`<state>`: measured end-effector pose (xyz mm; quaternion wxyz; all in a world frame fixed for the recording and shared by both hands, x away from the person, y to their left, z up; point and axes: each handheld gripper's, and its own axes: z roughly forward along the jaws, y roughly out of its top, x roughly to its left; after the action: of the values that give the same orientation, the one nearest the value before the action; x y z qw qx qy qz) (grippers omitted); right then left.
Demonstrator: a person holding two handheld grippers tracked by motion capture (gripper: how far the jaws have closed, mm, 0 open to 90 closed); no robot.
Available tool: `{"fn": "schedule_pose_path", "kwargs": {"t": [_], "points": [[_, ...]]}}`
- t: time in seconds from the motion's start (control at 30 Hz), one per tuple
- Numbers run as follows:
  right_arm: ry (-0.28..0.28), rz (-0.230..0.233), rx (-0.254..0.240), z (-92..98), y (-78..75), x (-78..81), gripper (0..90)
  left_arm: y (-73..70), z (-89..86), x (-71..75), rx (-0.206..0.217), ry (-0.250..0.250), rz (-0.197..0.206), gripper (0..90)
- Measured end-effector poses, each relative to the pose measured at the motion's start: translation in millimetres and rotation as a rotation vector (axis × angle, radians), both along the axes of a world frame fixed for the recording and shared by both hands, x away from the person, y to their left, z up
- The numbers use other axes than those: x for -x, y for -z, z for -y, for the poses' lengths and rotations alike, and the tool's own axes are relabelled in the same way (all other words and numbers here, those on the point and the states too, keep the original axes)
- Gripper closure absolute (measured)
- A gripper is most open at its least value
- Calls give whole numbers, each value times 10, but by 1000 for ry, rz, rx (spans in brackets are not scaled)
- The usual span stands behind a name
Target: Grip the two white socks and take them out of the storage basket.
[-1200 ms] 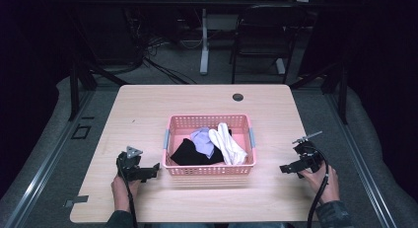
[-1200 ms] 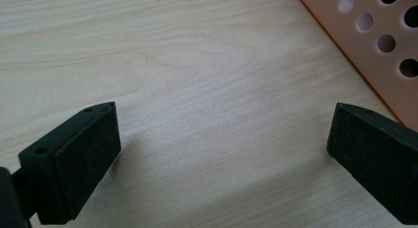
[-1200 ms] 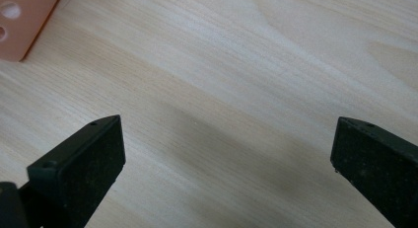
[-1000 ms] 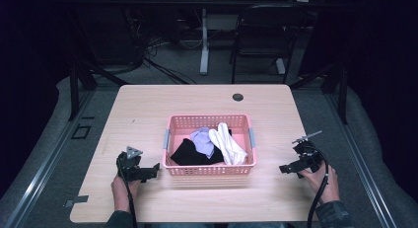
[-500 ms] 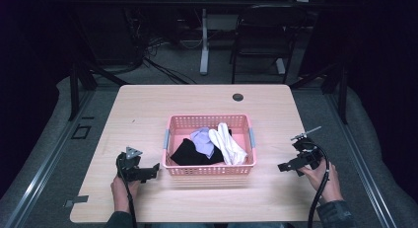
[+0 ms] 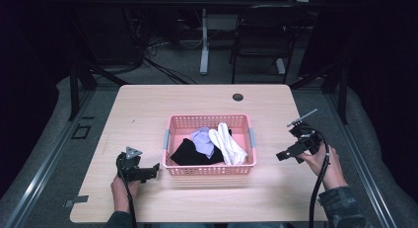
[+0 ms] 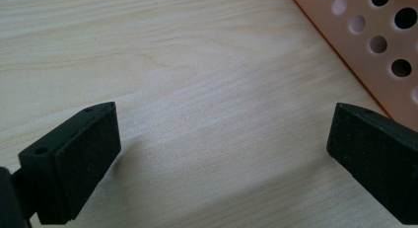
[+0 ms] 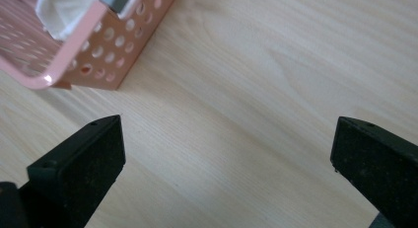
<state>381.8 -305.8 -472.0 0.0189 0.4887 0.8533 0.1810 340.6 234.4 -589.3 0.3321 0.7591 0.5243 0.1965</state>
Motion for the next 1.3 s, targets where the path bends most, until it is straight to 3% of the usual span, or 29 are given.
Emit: {"fn": "schedule_pose_path", "kwargs": {"t": [0.03,0.07,0.13,0.27,0.33,0.37,0.43,0.47,0.6,0.77,0.9,1.3], "points": [[-3,2,-9,-39,-44,-16,0,0,0,0,0,0,1,0],[-14,1,15,-54,-73,-33,0,0,0,0,1,-1,0,0],[-5,13,-6,-114,-113,-57,0,0,0,0,1,1,1,0],[-42,-7,26,-203,-220,-137,0,-1,-1,2,4,-1,0,0],[-49,-1,11,-256,-253,-167,0,-1,-1,1,1,2,1,0],[-62,-7,33,-274,-282,-186,0,0,-1,0,1,1,0,0],[-50,3,12,-340,-304,-204,0,0,-1,0,1,0,0,0],[-74,-5,43,-355,-340,-227,0,0,-1,-1,2,1,1,0],[-97,-1,43,-474,-397,-300,1,0,-1,-1,2,2,1,0],[-98,22,18,-638,-450,-375,3,0,-2,0,3,2,0,0],[-139,18,47,-756,-514,-440,8,0,-2,0,3,3,1,0],[-182,34,31,-1040,-536,-549,22,-1,-2,1,3,3,1,0]]}}
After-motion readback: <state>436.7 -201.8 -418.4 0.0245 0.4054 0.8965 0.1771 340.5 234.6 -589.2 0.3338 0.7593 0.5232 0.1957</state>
